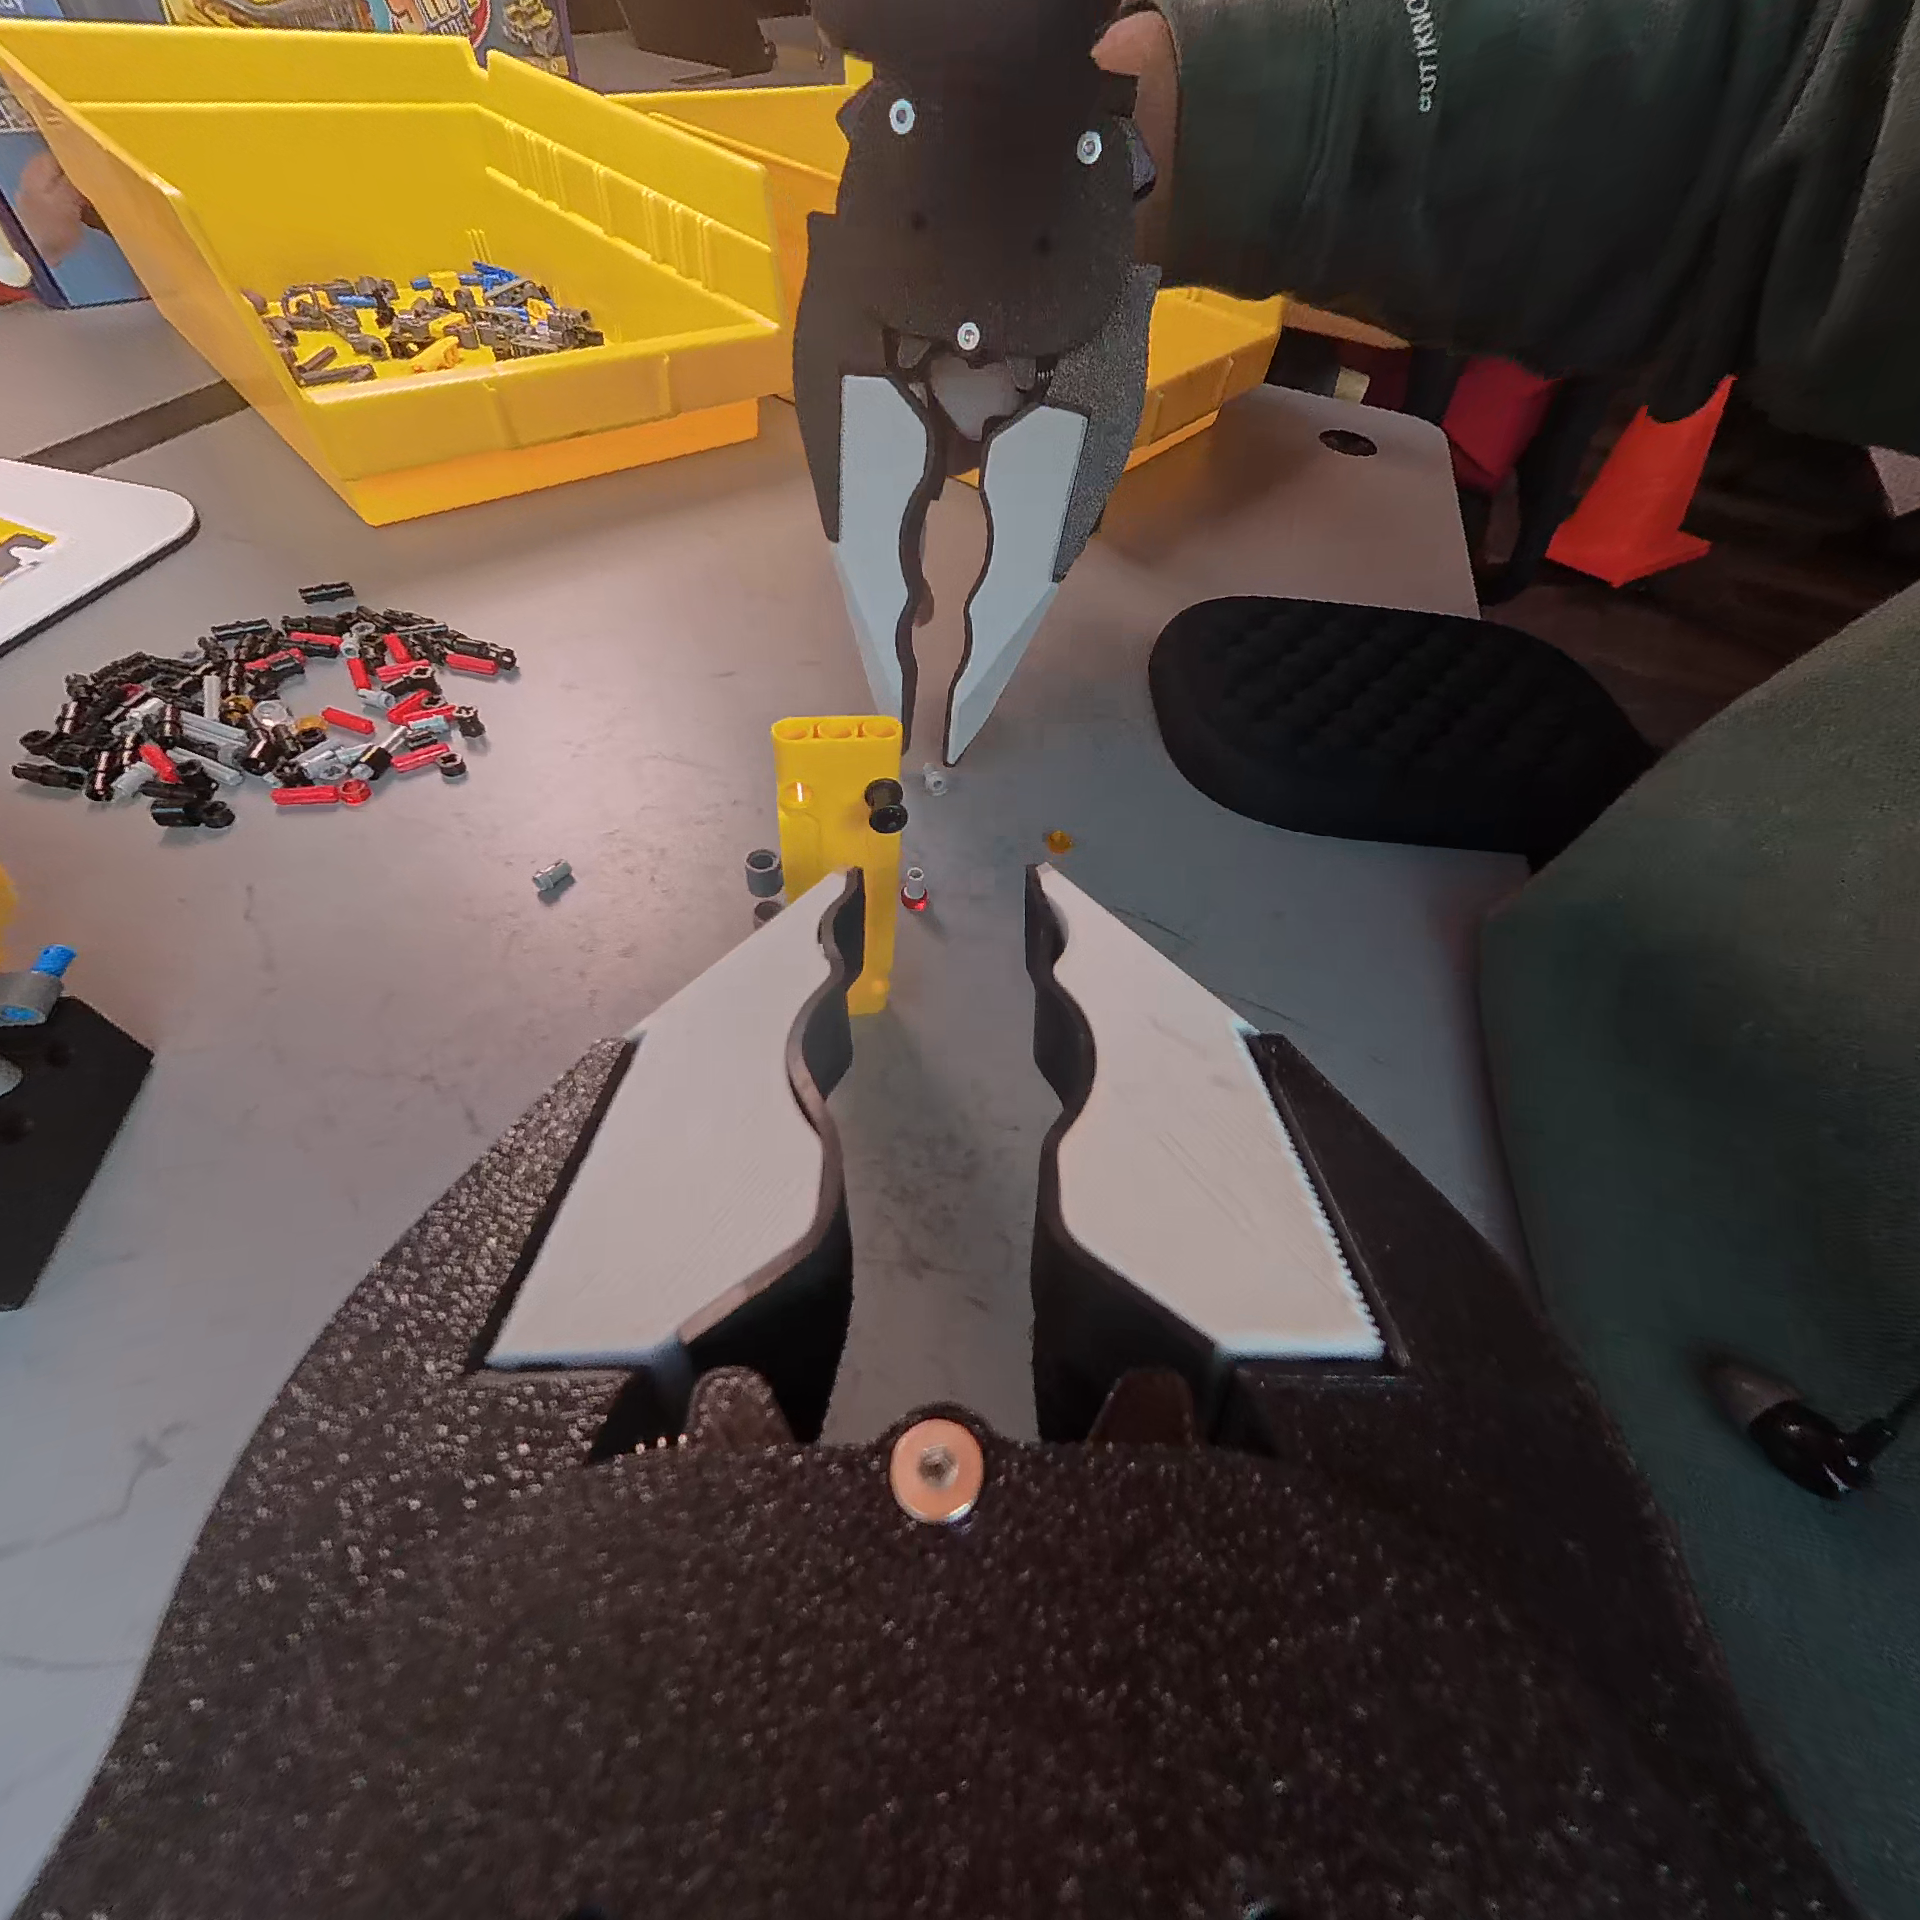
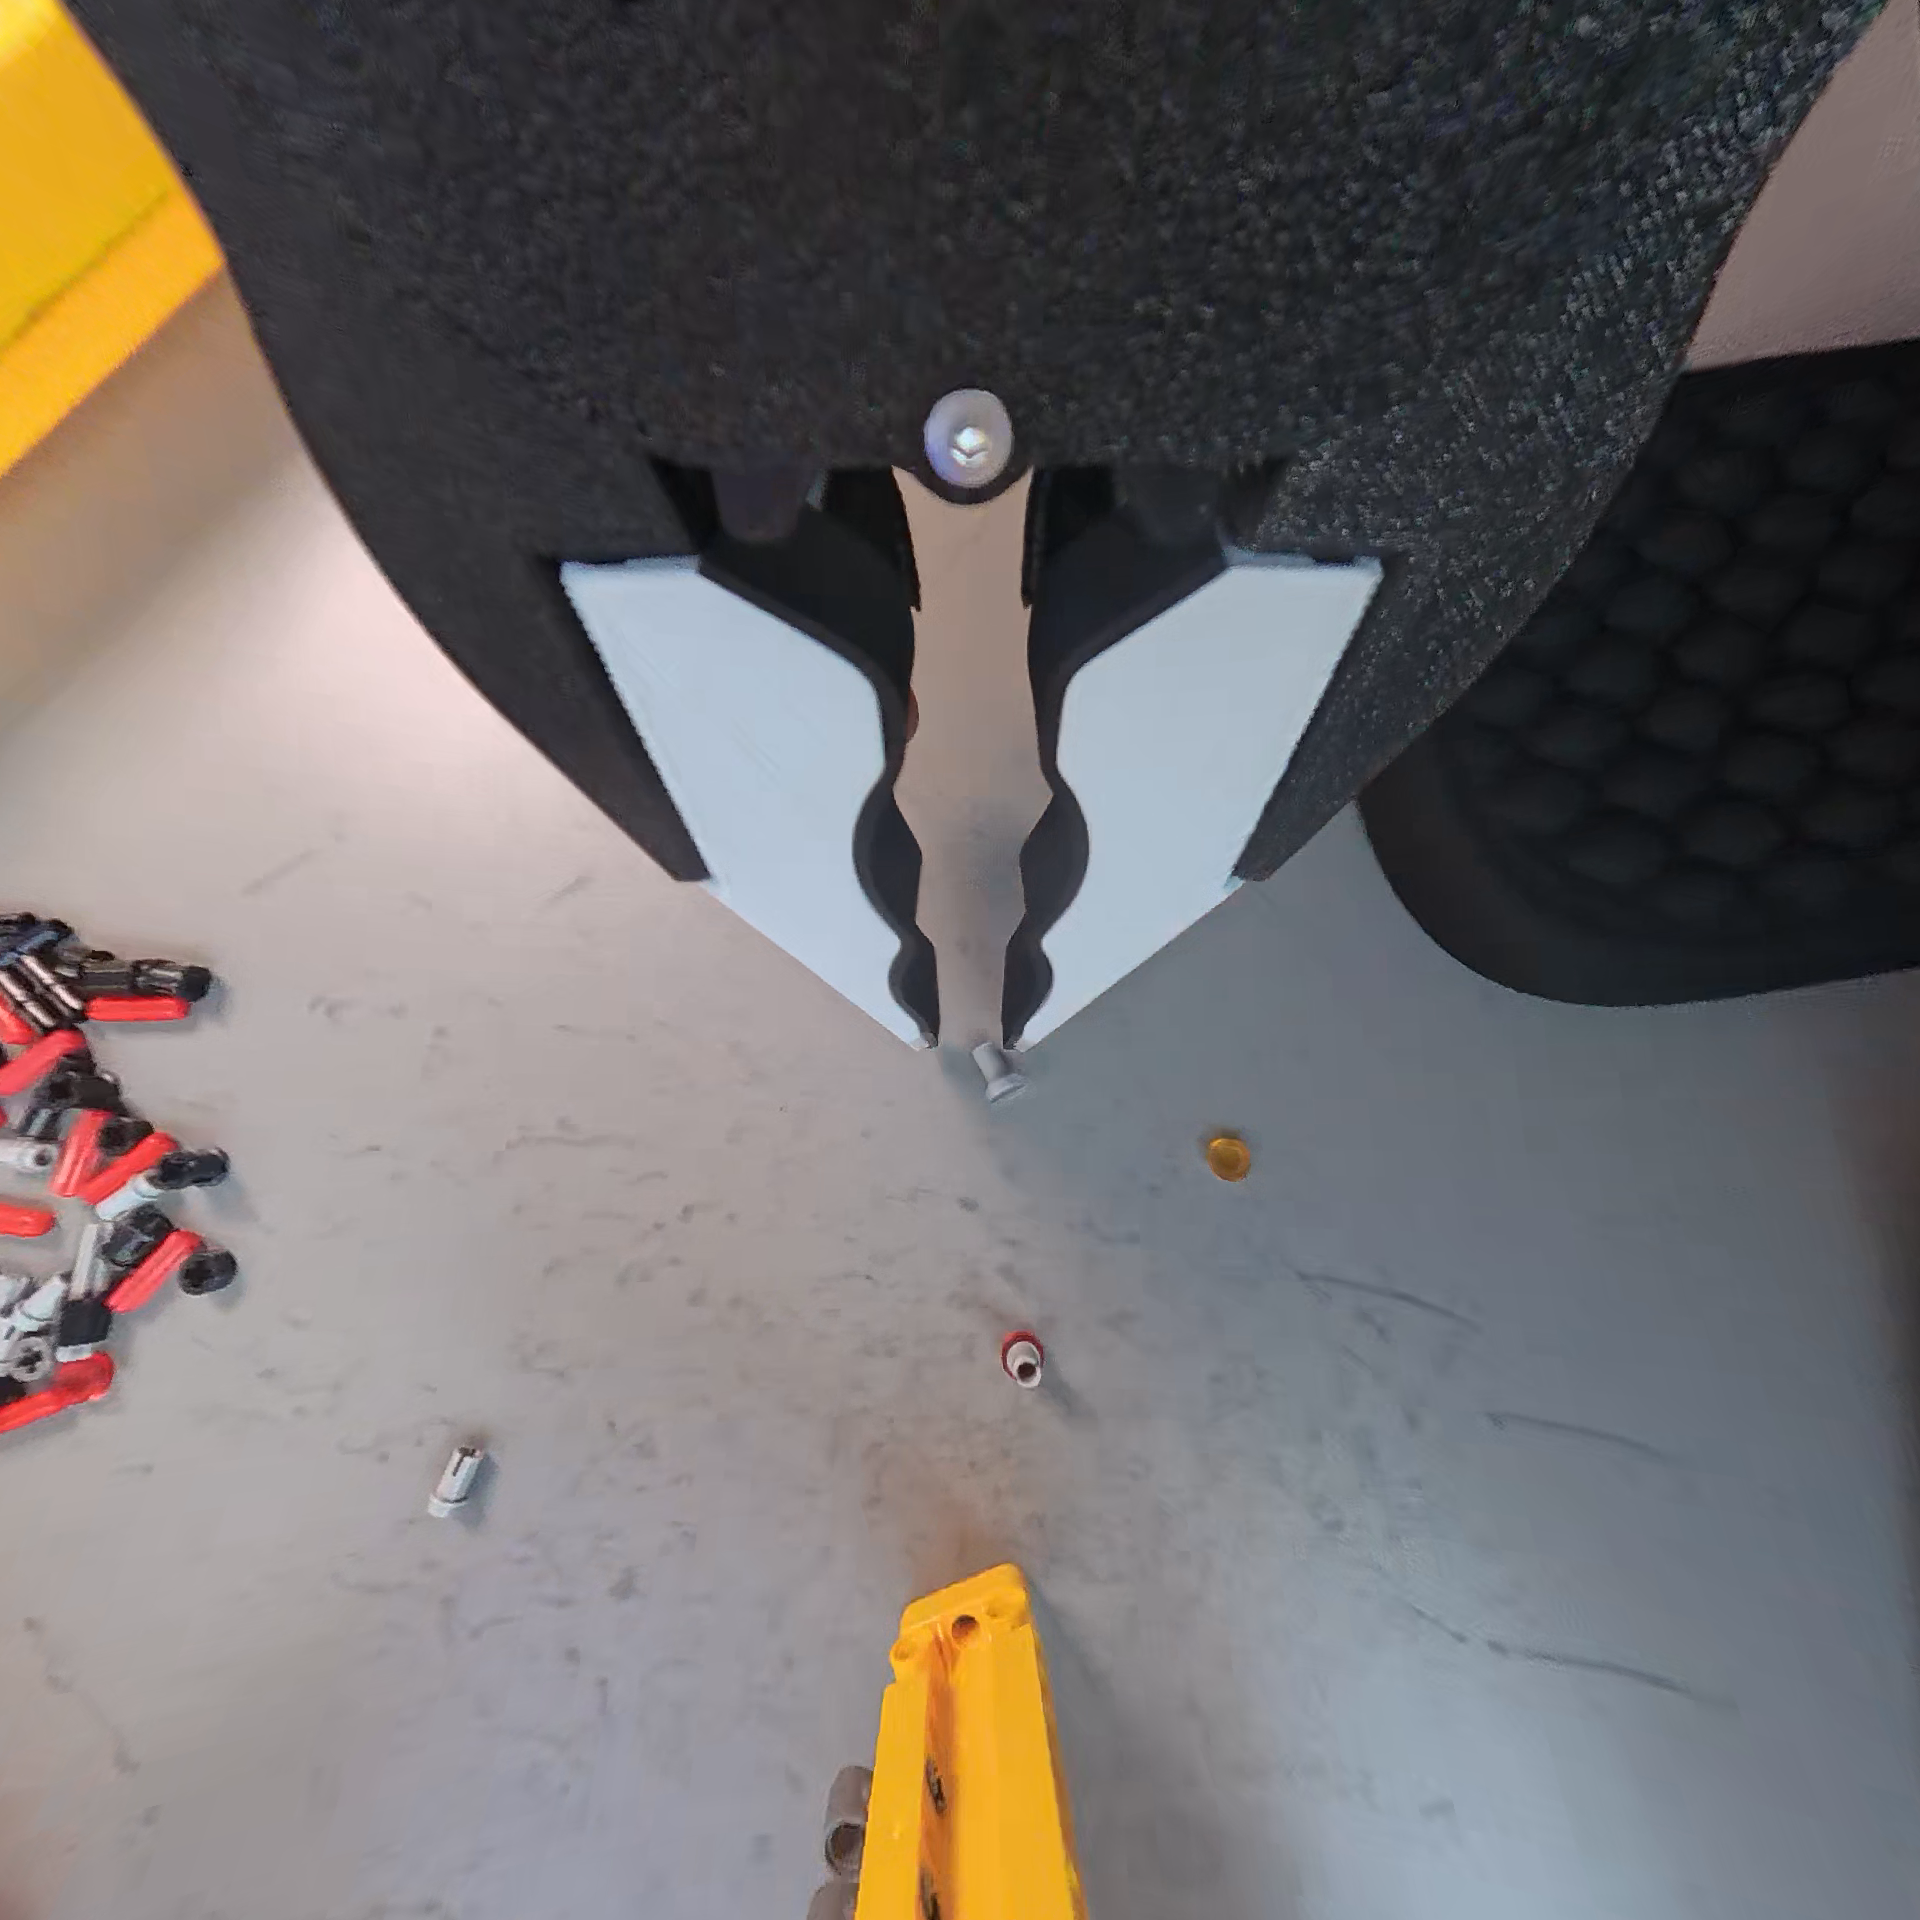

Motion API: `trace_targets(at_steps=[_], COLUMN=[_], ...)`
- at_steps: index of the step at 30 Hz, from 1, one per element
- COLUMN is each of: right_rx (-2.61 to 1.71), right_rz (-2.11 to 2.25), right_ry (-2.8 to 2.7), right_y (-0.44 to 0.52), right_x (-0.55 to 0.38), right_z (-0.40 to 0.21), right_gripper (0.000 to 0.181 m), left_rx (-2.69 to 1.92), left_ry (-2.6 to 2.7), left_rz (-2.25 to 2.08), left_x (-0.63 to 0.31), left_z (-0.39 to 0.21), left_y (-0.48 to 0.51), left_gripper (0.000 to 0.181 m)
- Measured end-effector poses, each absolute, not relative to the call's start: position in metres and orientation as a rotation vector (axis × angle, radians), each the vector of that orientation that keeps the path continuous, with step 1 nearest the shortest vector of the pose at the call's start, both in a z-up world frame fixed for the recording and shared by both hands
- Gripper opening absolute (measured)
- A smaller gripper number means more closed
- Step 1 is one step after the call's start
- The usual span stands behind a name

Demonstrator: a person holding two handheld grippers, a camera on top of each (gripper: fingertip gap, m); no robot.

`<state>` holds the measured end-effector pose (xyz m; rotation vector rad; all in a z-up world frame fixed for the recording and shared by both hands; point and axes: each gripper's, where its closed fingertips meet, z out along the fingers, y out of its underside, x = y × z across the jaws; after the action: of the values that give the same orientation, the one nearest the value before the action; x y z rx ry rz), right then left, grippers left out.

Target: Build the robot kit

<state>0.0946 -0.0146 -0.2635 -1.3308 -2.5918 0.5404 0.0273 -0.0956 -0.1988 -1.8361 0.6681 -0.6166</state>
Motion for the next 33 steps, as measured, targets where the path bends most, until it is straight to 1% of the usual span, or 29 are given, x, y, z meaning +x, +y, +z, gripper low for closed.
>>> trace_targets(at_steps=[5, 7, 9, 11, 15, 22, 25, 29, 33], right_rx=[-1.351, -1.358, -1.359, -1.361, -1.359, -1.252, -1.188, -1.120, -1.112], right_rz=[0.685, 0.702, 0.708, 0.690, 0.511, -0.099, -0.272, -0.369, -0.334], right_ry=[-2.509, -2.503, -2.508, -2.522, -2.582, -2.774, -2.852, -2.921, -2.935], right_y=[-0.023, -0.023, -0.023, -0.023, -0.012, 0.015, 0.014, 0.007, 0.000], right_x=[0.093, 0.093, 0.093, 0.094, 0.099, 0.104, 0.102, 0.098, 0.094], right_z=[-0.267, -0.267, -0.267, -0.267, -0.261, -0.254, -0.253, -0.258, -0.260], right_gripper=[0.011, 0.009, 0.004, 0.004, 0.004, 0.004, 0.004, 0.004, 0.005], left_rx=[-1.860, -1.862, -1.863, -1.862, -1.860, -1.853, -1.850, -1.843, -1.834], left_ry=[0.665, 0.655, 0.648, 0.646, 0.648, 0.669, 0.676, 0.687, 0.704], left_rz=[-0.619, -0.626, -0.631, -0.631, -0.632, -0.621, -0.619, -0.618, -0.612], left_x=[0.027, 0.026, 0.026, 0.025, 0.025, 0.027, 0.028, 0.029, 0.031], left_z=[-0.203, -0.202, -0.202, -0.202, -0.202, -0.201, -0.201, -0.201, -0.200], left_y=[-0.094, -0.093, -0.093, -0.093, -0.093, -0.095, -0.096, -0.098, -0.099], left_gripper=[0.030, 0.030, 0.030, 0.030, 0.030, 0.029, 0.029, 0.029, 0.029])
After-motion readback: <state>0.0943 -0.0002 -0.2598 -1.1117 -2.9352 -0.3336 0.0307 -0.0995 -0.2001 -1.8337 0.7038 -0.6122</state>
